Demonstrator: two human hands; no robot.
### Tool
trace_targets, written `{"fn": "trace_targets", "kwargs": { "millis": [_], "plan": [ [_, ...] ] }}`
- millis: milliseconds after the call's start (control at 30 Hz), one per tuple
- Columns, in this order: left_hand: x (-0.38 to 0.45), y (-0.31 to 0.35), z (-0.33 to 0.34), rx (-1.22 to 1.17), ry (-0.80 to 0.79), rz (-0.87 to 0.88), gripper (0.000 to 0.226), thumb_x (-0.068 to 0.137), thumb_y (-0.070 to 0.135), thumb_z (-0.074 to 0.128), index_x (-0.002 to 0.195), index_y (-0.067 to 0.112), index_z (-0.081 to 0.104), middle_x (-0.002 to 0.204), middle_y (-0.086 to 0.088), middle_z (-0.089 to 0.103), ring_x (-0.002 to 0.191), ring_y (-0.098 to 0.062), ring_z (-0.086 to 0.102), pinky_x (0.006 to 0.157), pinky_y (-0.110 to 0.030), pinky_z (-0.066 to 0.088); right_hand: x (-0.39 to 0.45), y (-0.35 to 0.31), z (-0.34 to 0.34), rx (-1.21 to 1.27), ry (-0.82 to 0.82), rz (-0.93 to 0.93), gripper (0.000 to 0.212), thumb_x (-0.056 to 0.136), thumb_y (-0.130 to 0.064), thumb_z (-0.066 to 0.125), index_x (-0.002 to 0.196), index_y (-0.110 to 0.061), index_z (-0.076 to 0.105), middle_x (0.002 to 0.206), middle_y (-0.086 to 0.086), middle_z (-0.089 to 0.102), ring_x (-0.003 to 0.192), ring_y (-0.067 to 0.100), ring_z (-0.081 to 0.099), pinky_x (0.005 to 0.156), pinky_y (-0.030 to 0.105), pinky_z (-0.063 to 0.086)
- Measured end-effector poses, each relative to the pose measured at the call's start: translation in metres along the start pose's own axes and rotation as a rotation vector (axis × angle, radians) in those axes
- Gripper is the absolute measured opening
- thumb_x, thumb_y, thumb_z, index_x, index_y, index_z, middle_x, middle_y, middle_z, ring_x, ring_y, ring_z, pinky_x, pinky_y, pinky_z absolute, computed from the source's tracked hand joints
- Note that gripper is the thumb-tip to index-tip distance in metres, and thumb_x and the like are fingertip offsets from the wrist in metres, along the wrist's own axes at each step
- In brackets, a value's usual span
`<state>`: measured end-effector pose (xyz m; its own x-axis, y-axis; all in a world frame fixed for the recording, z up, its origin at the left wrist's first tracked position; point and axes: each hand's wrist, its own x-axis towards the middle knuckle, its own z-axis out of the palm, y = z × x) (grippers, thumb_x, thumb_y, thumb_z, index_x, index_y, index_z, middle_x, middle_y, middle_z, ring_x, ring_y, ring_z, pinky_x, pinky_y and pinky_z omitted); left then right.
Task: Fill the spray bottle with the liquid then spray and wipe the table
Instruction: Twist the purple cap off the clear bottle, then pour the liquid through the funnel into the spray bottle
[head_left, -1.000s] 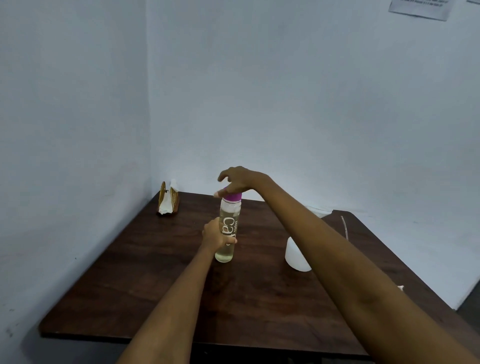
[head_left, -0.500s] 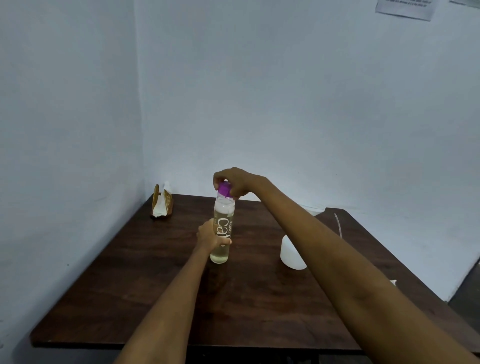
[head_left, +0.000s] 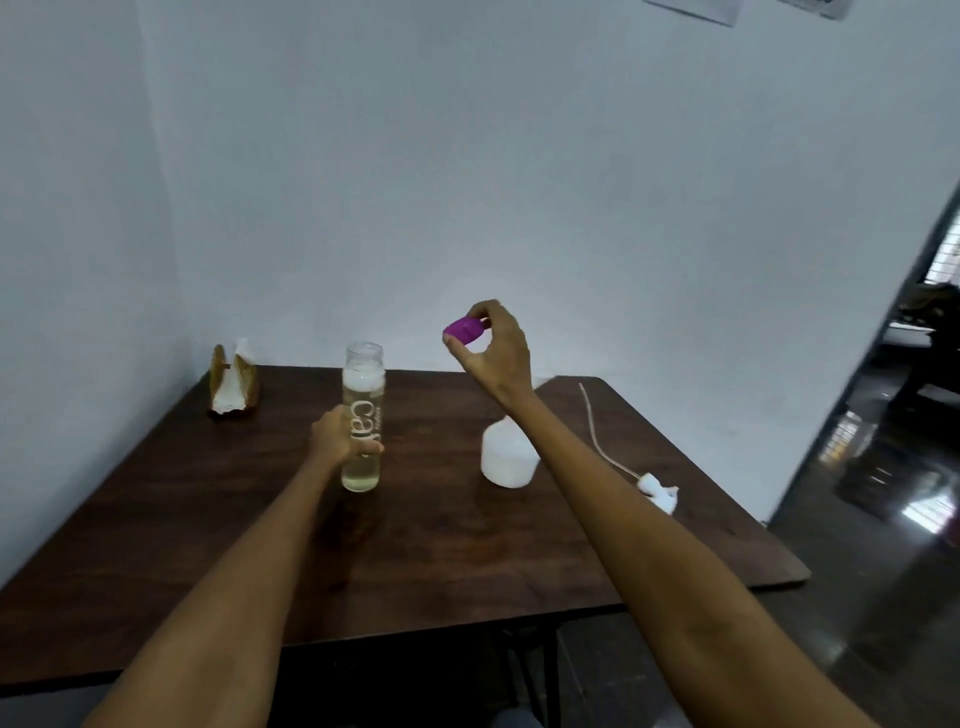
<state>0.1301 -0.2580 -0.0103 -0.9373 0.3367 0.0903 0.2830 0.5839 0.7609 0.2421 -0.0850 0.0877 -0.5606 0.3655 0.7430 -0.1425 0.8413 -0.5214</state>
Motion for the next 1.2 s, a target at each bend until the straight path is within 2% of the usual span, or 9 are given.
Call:
{"fn": "trace_targets", "kwargs": {
  "millis": [67, 233, 400, 533, 700, 833, 967, 1100, 1200],
  "plan": [
    [0.0, 0.003, 0.001, 0.019, 0.008, 0.005, 0.06, 0.065, 0.018, 0.086, 0.118, 0.003, 0.062, 0.123, -0.019, 0.064, 0.117, -0.033, 0.06, 0.1, -0.039, 0.046, -0.02, 0.019, -0.018, 0.052, 0.167, 0.087, 0.04, 0.074, -0.024, 0.075, 0.105, -0.008, 0.056, 0.101, 0.006, 0.06, 0.09, 0.015, 0.054, 0.071, 0.008, 0.038],
    [-0.004, 0.006, 0.005, -0.027, 0.055, -0.026, 0.057, 0.066, 0.012, 0.085, 0.117, 0.0, 0.063, 0.122, -0.022, 0.064, 0.116, -0.034, 0.06, 0.099, -0.038, 0.045, -0.082, 0.081, -0.056, 0.053, 0.419, 0.371, 0.03, 0.075, -0.02, 0.073, 0.095, -0.007, 0.053, 0.09, 0.003, 0.053, 0.086, 0.02, 0.052, 0.073, 0.017, 0.036],
    [-0.009, 0.009, 0.007, -0.101, 0.082, -0.066, 0.054, 0.067, 0.007, 0.084, 0.116, -0.003, 0.062, 0.122, -0.023, 0.063, 0.115, -0.034, 0.06, 0.097, -0.04, 0.045, -0.142, 0.132, -0.073, -0.232, 0.211, 0.682, 0.025, 0.073, -0.019, 0.067, 0.085, -0.015, 0.046, 0.093, 0.005, 0.054, 0.094, 0.027, 0.055, 0.083, 0.039, 0.044],
    [-0.009, 0.009, 0.008, -0.126, 0.075, -0.078, 0.057, 0.067, 0.006, 0.084, 0.118, -0.003, 0.06, 0.123, -0.022, 0.062, 0.116, -0.035, 0.059, 0.098, -0.041, 0.045, -0.155, 0.14, -0.082, -0.434, 0.093, 0.856, 0.027, 0.075, -0.02, 0.063, 0.099, -0.01, 0.056, 0.111, 0.008, 0.06, 0.112, 0.027, 0.052, 0.097, 0.04, 0.035],
    [-0.012, 0.014, 0.006, -0.1, 0.075, -0.092, 0.055, 0.068, 0.006, 0.083, 0.117, -0.005, 0.06, 0.124, -0.023, 0.061, 0.116, -0.035, 0.058, 0.096, -0.04, 0.044, -0.156, 0.133, -0.082, -0.651, 0.028, 0.928, 0.046, 0.074, -0.024, 0.065, 0.115, -0.012, 0.047, 0.122, 0.011, 0.055, 0.117, 0.029, 0.047, 0.097, 0.039, 0.033],
    [-0.01, 0.01, 0.004, -0.093, 0.067, -0.077, 0.055, 0.066, 0.009, 0.085, 0.115, -0.003, 0.061, 0.121, -0.022, 0.063, 0.114, -0.035, 0.06, 0.094, -0.04, 0.046, -0.148, 0.127, -0.074, -0.68, 0.088, 0.814, 0.05, 0.075, -0.026, 0.063, 0.12, -0.011, 0.048, 0.127, 0.014, 0.05, 0.118, 0.032, 0.045, 0.094, 0.043, 0.033],
    [-0.011, 0.01, 0.002, -0.028, 0.066, -0.026, 0.048, 0.066, 0.017, 0.085, 0.106, -0.001, 0.067, 0.111, -0.02, 0.069, 0.106, -0.034, 0.064, 0.086, -0.038, 0.049, -0.125, 0.103, -0.06, -0.461, 0.269, 0.421, 0.034, 0.076, -0.013, 0.063, 0.109, -0.007, 0.058, 0.11, 0.011, 0.062, 0.102, 0.029, 0.055, 0.083, 0.04, 0.045],
    [-0.017, 0.01, 0.004, -0.018, 0.116, -0.03, 0.058, 0.061, 0.024, 0.088, 0.108, 0.001, 0.065, 0.111, -0.02, 0.068, 0.105, -0.035, 0.064, 0.085, -0.04, 0.052, -0.096, 0.057, -0.038, -0.114, 0.066, 0.273, 0.022, 0.085, -0.016, 0.059, 0.106, -0.009, 0.057, 0.093, 0.006, 0.064, 0.089, 0.016, 0.053, 0.071, 0.025, 0.04],
    [-0.031, 0.018, 0.011, -0.053, 0.126, -0.02, 0.056, 0.058, 0.027, 0.089, 0.106, 0.007, 0.067, 0.109, -0.017, 0.07, 0.103, -0.033, 0.066, 0.085, -0.04, 0.054, -0.081, 0.029, -0.012, 0.063, -0.167, 0.287, 0.036, 0.086, -0.03, 0.064, 0.115, -0.01, 0.056, 0.099, 0.004, 0.062, 0.089, 0.011, 0.054, 0.075, 0.021, 0.042]
  ]
}}
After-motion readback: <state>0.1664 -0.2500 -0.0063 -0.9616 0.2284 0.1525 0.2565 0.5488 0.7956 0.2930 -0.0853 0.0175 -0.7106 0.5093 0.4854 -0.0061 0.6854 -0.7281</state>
